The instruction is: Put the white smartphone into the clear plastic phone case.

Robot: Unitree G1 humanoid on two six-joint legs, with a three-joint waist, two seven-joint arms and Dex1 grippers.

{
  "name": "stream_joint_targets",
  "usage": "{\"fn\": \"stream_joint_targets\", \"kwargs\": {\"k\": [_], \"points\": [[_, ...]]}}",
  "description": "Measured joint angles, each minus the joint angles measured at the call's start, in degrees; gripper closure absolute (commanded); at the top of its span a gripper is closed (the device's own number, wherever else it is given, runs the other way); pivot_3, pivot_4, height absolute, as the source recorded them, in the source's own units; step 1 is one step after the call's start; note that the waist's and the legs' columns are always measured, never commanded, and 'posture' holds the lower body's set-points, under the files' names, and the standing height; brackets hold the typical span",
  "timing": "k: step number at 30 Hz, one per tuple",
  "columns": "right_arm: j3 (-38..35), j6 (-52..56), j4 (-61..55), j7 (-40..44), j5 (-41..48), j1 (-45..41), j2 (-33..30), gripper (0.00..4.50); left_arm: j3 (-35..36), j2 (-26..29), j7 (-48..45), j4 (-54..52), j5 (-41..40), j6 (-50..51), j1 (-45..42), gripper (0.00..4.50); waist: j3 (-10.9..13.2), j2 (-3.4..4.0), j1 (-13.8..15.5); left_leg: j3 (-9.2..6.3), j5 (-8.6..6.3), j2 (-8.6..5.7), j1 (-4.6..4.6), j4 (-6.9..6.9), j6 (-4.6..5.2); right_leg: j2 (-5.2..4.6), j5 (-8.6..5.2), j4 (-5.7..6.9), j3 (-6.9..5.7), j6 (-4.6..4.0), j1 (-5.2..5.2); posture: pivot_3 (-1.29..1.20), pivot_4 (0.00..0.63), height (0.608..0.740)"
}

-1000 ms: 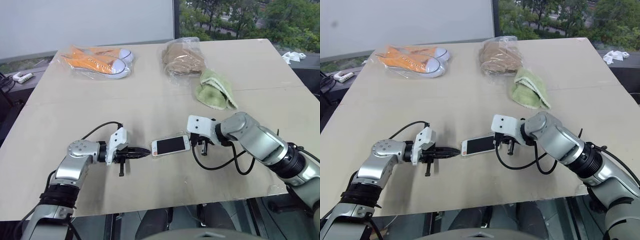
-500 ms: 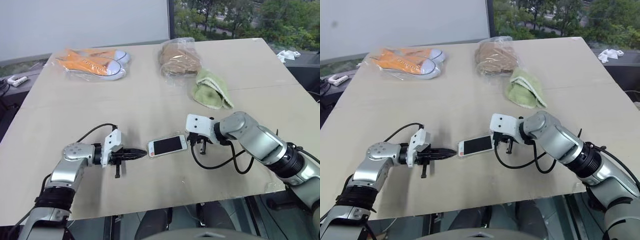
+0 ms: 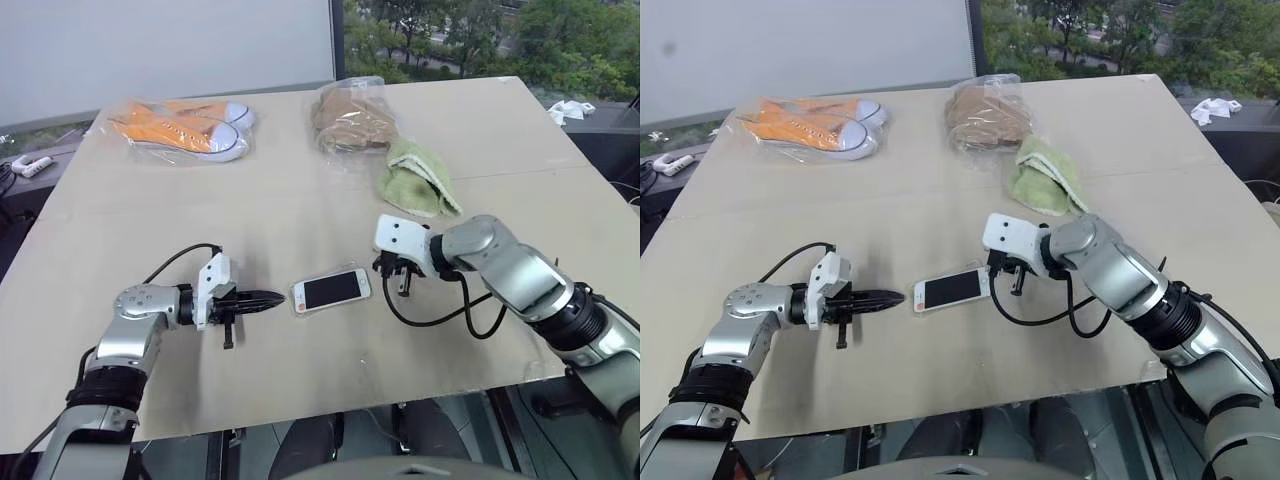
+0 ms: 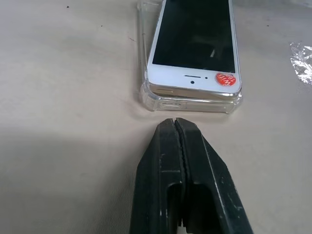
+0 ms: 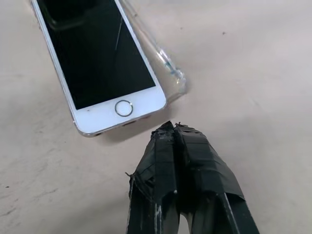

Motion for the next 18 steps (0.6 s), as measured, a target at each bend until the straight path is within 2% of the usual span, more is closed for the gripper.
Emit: {"fn": "stream_joint_targets", "kwargs": {"k": [4, 5, 7, 9, 10, 18], "points": [[-0.33, -0.07, -1.11, 3.42, 2.04, 0.62, -2.82, 2.81, 0.89, 1.5, -0.4, -0.24, -0.83, 3.01, -0.2, 4.5, 0.01, 0.0, -0.16, 0.0, 0.0, 0.0, -0.08, -0.01, 0.0, 0.01, 0.0, -0.03, 0.01, 0.0, -0.09, 0.0, 0.15, 0.74], [-0.32, -0.13, -1.35, 4.39, 2.45, 0.75, -3.41, 2.19, 1.28, 2.34, -0.37, -0.36, -0.91, 4.01, -0.26, 4.5, 0.02, 0.0, -0.16, 0.0, 0.0, 0.01, -0.11, -0.02, -0.01, 0.02, 0.0, -0.05, 0.0, 0.0, -0.11, 0.0, 0.15, 0.74], [-0.33, -0.26, -1.39, 5.53, 2.95, 0.79, -3.96, 1.41, 2.42, 3.39, -0.17, -1.32, -1.21, 6.53, -0.49, 4.5, 0.03, 0.0, -0.11, 0.0, 0.02, 0.01, -0.19, -0.01, -0.04, 0.01, 0.0, -0.13, 0.0, 0.01, -0.14, 0.0, 0.15, 0.74], [-0.32, -0.94, -1.39, 6.12, 3.05, 0.79, -3.77, 0.27, 2.59, 3.43, -0.16, -4.68, -1.86, 9.2, -0.88, 4.5, 0.04, -0.02, 0.02, 0.0, 0.01, -0.01, -0.29, 0.02, -0.02, -0.02, 0.0, -0.18, -0.03, 0.01, -0.18, 0.0, 0.15, 0.74], [-0.32, -1.43, -1.39, 6.3, 3.19, 0.77, -3.41, 0.08, 2.59, 3.4, -0.13, -6.89, -2.55, 10.55, -1.17, 4.5, 0.04, -0.03, 0.13, 0.0, 0.0, -0.01, -0.33, 0.02, -0.01, -0.03, 0.0, -0.21, -0.04, 0.02, -0.2, 0.0, 0.15, 0.74], [-0.23, -2.92, -0.96, 5.1, 1.93, 0.72, -0.98, 0.08, 2.58, 2.57, 2.29, -17.48, -5.12, 17.13, -2.43, 4.5, 0.05, -0.03, 0.14, 0.0, 0.0, -0.01, -0.65, 0.05, -0.01, -0.03, 0.0, -0.22, -0.05, 0.01, -0.47, 0.0, 0.15, 0.74]]}}
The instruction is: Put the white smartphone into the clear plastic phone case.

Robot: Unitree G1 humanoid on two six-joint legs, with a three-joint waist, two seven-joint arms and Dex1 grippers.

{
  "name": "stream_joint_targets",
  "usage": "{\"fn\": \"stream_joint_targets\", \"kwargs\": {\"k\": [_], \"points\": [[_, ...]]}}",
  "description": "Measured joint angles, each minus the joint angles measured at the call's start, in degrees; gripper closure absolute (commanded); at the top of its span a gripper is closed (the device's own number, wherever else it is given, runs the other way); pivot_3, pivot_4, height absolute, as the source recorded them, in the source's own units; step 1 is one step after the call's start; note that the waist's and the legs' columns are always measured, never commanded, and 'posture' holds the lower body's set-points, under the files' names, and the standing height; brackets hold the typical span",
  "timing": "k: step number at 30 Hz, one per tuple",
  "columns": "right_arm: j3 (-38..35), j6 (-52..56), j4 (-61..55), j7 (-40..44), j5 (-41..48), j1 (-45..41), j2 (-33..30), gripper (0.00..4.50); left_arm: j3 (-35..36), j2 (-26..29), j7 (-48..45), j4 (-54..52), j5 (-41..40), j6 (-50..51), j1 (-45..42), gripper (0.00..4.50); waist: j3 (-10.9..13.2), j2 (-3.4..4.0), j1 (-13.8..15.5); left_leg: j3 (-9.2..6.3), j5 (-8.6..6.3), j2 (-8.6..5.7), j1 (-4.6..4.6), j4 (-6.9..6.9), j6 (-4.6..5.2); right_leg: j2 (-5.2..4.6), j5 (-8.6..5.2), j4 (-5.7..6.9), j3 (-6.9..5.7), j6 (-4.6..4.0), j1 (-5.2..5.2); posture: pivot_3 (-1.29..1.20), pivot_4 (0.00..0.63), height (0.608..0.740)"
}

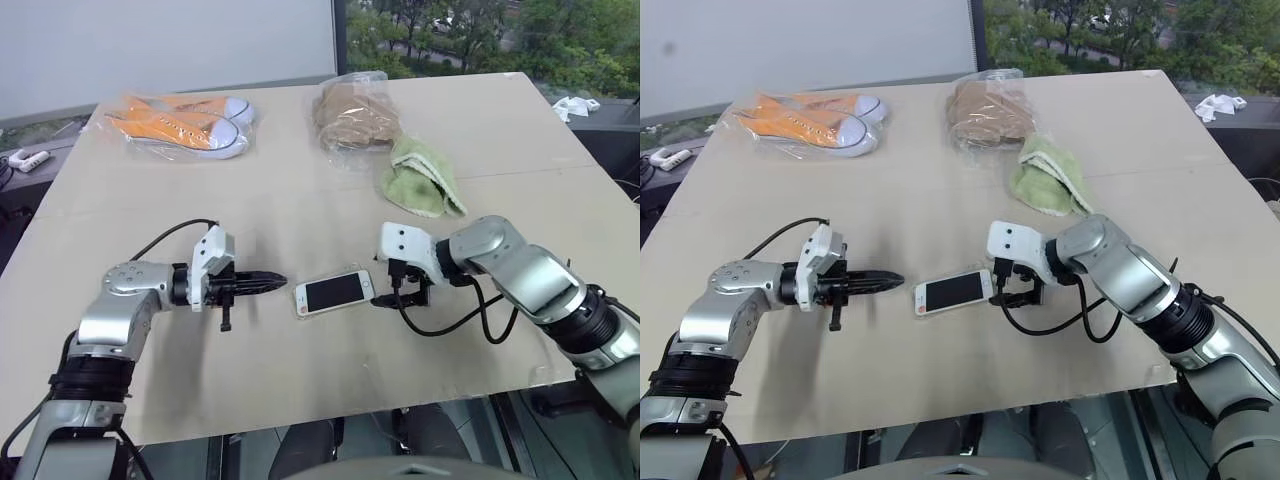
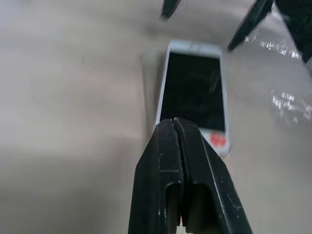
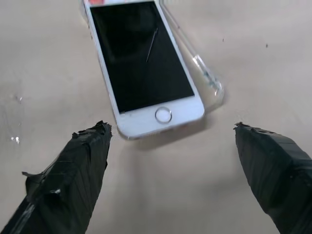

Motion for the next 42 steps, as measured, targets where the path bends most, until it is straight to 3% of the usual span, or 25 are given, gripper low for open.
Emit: {"fn": "stream_joint_targets", "kwargs": {"k": [9, 22, 42], "points": [[0.77, -1.45, 0.66, -0.15, -1.6, 0.0, 0.48, 0.08, -4.94, -3.95, 2.68, -5.36, 0.62, 3.14, -0.63, 4.5, 0.0, 0.0, 0.0, 0.0, 0.0, 0.0, -0.02, 0.02, 0.0, 0.01, 0.0, 0.0, -0.01, 0.0, -0.01, 0.0, 0.15, 0.74], [2.56, -7.35, 6.89, -0.3, -7.39, -1.21, 3.37, 0.08, -8.96, -4.37, 3.06, -6.25, 3.19, 3.28, -0.72, 4.5, 0.0, -0.01, -0.1, 0.0, 0.01, -0.01, -0.02, 0.04, 0.0, 0.02, 0.0, 0.02, 0.0, 0.0, -0.02, 0.0, 0.15, 0.74], [2.39, -8.51, 8.13, -0.33, -9.4, -1.7, 6.26, 0.08, -9.03, -3.65, 5.43, -6.94, 6.86, 0.17, 3.71, 4.5, -0.01, 0.0, -0.12, 0.0, 0.01, -0.01, 0.0, 0.04, -0.01, 0.02, 0.0, 0.05, 0.0, 0.0, -0.02, 0.0, 0.15, 0.74]]}}
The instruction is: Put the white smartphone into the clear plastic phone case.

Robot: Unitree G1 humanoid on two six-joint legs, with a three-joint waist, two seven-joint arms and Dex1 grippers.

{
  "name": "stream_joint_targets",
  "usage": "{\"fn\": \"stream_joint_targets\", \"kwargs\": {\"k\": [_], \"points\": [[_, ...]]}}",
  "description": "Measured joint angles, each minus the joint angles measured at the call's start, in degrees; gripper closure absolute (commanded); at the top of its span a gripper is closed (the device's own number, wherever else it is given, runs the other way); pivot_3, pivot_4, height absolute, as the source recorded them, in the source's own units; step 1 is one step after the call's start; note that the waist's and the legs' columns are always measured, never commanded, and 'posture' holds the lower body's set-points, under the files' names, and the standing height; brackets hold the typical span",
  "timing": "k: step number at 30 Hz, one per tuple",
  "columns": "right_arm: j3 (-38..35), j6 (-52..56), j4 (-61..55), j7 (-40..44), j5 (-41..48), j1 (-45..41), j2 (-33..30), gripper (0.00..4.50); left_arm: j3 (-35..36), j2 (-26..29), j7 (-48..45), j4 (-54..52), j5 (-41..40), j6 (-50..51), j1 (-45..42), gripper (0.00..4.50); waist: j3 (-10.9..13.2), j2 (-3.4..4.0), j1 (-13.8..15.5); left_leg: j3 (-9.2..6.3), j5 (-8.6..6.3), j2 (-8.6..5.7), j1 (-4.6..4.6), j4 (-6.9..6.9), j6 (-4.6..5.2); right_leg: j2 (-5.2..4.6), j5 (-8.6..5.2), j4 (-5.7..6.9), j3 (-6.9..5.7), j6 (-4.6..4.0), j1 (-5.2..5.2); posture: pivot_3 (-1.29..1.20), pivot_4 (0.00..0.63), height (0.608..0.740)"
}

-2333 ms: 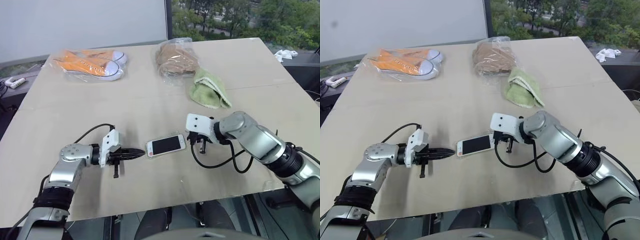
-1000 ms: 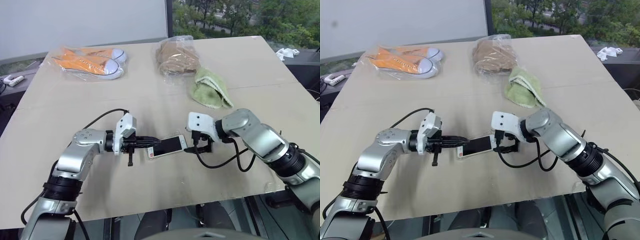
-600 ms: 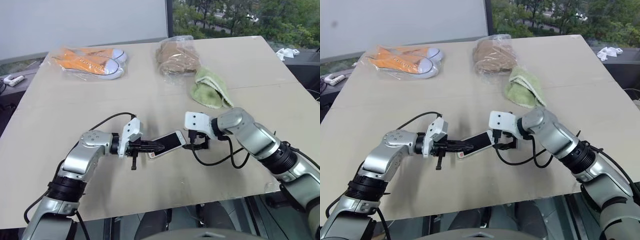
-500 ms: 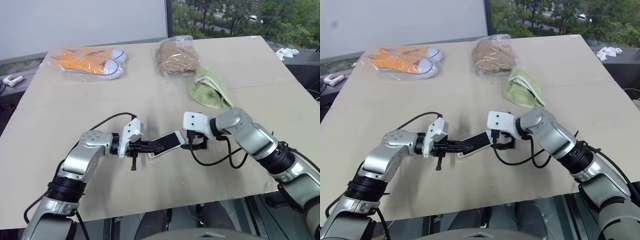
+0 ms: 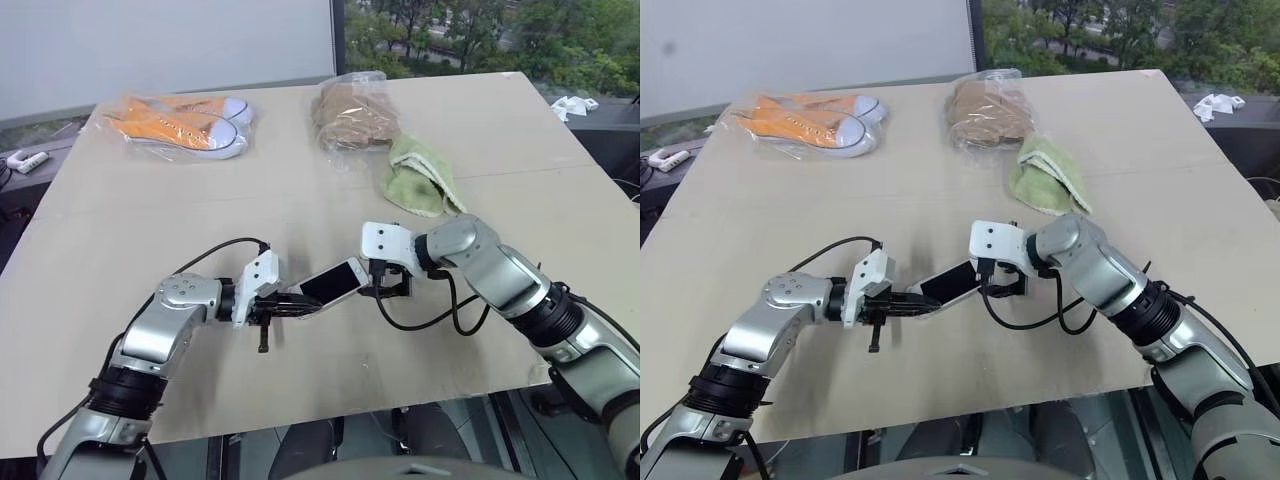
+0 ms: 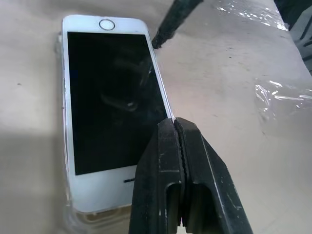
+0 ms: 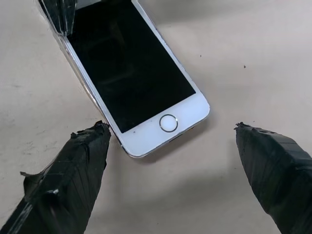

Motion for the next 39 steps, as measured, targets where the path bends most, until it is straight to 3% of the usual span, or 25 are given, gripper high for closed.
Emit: {"fn": "stream_joint_targets", "kwargs": {"k": [10, 18, 21, 26, 29, 39], "points": [[-0.51, -0.98, 0.01, 0.0, 0.22, 0.01, 0.47, 0.08, 0.24, -0.54, 0.39, 1.72, -0.11, -3.34, 1.18, 4.5, -0.03, 0.01, 0.04, 0.0, 0.0, 0.0, 0.12, 0.02, 0.0, 0.0, 0.0, 0.02, 0.0, 0.0, 0.12, 0.0, 0.15, 0.74], [-6.06, -1.04, 2.12, 0.64, 2.6, -1.75, 0.26, 0.08, 0.52, -0.09, 0.73, 2.11, -0.08, -3.74, 1.39, 4.5, -0.02, 0.01, 0.1, 0.02, -0.01, 0.0, 0.48, -0.04, 0.01, 0.0, 0.0, 0.02, 0.04, 0.0, 0.39, 0.0, 0.15, 0.74], [-6.51, -1.95, 4.51, 0.92, 1.82, -2.14, -1.76, 0.78, 0.53, -0.08, 1.21, 1.9, -0.09, -3.37, 1.35, 4.5, -0.02, 0.01, 0.32, 0.03, -0.01, 0.0, 0.48, -0.03, 0.01, -0.01, 0.0, 0.02, 0.04, 0.0, 0.4, 0.0, 0.15, 0.74], [-4.79, -4.93, 7.29, 1.42, -0.79, -1.92, -2.4, 3.31, 0.66, -0.04, 1.6, 2.04, -0.08, -3.14, 1.11, 4.5, -0.03, 0.02, 0.18, 0.07, 0.0, 0.01, 0.51, -0.05, 0.0, 0.0, 0.0, 0.03, 0.08, 0.0, 0.39, 0.0, 0.15, 0.74], [-4.05, -5.66, 7.28, 1.57, -1.32, -1.74, -1.12, 4.44, 0.6, -0.04, 1.6, 2.87, -0.06, -3.64, 0.88, 4.5, -0.03, 0.02, 0.13, 0.08, 0.0, 0.0, 0.5, -0.05, 0.0, -0.01, 0.0, 0.03, 0.08, 0.0, 0.38, 0.0, 0.15, 0.74], [-2.84, -6.21, 7.16, 2.59, -2.4, -1.0, -0.2, 4.44, 5.1, -0.07, 1.74, 2.94, -3.44, -1.9, 1.72, 4.5, 0.0, 0.0, 0.13, 0.07, -0.01, 0.01, 0.35, -0.04, 0.0, 0.0, 0.0, 0.02, 0.06, 0.0, 0.3, 0.0, 0.15, 0.74]]}}
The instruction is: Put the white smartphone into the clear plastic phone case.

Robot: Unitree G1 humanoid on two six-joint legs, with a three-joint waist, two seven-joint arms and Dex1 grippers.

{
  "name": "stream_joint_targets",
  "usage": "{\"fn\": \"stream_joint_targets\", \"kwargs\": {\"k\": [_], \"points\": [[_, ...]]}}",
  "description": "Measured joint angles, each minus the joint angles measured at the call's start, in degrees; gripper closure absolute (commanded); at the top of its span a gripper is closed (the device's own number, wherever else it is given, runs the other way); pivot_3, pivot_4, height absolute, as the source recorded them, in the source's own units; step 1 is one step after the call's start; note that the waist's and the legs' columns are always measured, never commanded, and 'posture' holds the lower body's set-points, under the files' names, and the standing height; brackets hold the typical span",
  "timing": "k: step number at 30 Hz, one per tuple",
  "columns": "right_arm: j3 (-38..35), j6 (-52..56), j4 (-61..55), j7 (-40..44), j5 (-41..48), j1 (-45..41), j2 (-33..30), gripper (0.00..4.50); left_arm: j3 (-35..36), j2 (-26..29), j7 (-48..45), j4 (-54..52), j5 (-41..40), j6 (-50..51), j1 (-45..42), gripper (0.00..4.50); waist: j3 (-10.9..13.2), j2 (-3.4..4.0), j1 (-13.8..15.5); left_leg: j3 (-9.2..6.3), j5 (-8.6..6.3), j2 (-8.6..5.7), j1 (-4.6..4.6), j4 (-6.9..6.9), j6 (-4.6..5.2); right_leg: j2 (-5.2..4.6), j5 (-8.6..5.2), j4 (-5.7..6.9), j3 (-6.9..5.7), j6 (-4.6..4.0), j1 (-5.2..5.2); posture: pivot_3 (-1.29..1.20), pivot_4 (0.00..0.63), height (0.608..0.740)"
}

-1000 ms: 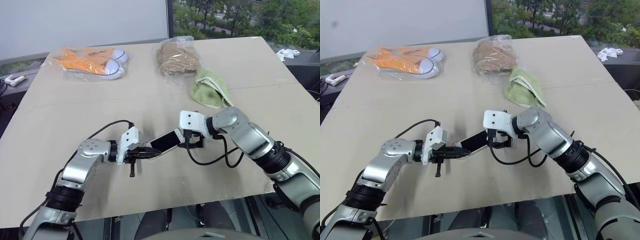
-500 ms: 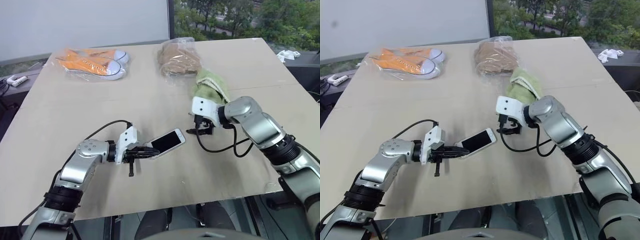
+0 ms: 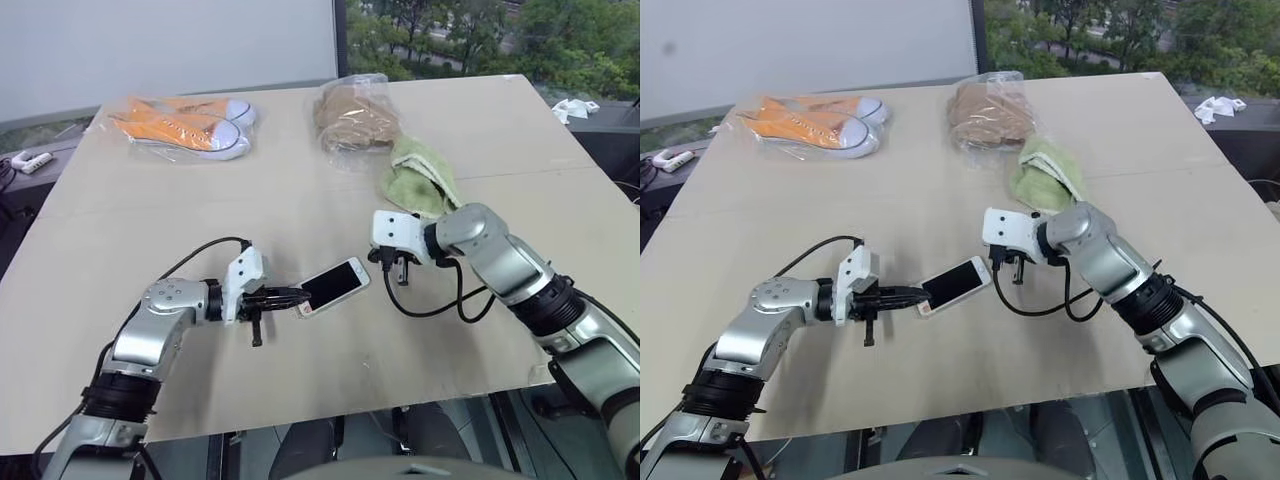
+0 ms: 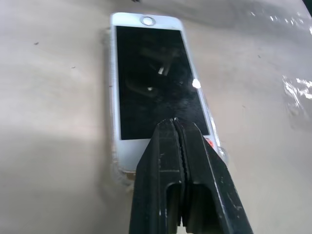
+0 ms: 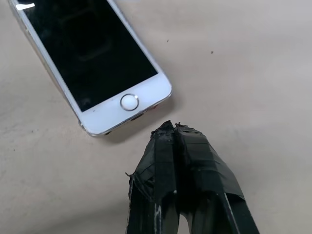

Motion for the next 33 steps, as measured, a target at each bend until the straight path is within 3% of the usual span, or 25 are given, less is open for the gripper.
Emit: {"fn": "stream_joint_targets", "kwargs": {"k": [6, 10, 33], "points": [[0.67, -0.14, 0.02, 0.27, -0.81, 0.59, -0.18, 4.44, 6.76, 8.69, -1.47, -4.75, -1.8, 2.46, 5.44, 4.5, 0.03, 0.04, -0.42, 0.0, -0.01, 0.0, 0.09, -0.15, -0.01, 0.0, 0.0, -0.04, 0.05, 0.0, -0.04, 0.0, 0.15, 0.74], [0.71, -0.13, 0.02, 0.23, -1.26, 0.68, 0.22, 4.44, 7.89, 10.57, -1.87, -4.64, -1.64, 2.88, 9.54, 4.5, 0.04, 0.04, -0.14, -0.01, -0.01, 0.0, 0.08, -0.14, 0.0, 0.0, 0.0, -0.06, 0.02, 0.0, -0.03, 0.0, 0.15, 0.74], [0.82, 2.18, -2.42, 0.78, -2.44, 1.63, -0.2, 4.44, 0.11, 4.63, -0.37, -1.98, 1.54, 4.18, 1.07, 4.5, 0.03, 0.02, 0.1, -0.03, -0.01, -0.03, 0.06, -0.08, 0.0, -0.01, 0.0, -0.03, 0.0, 0.0, -0.02, 0.0, 0.15, 0.74]]}}
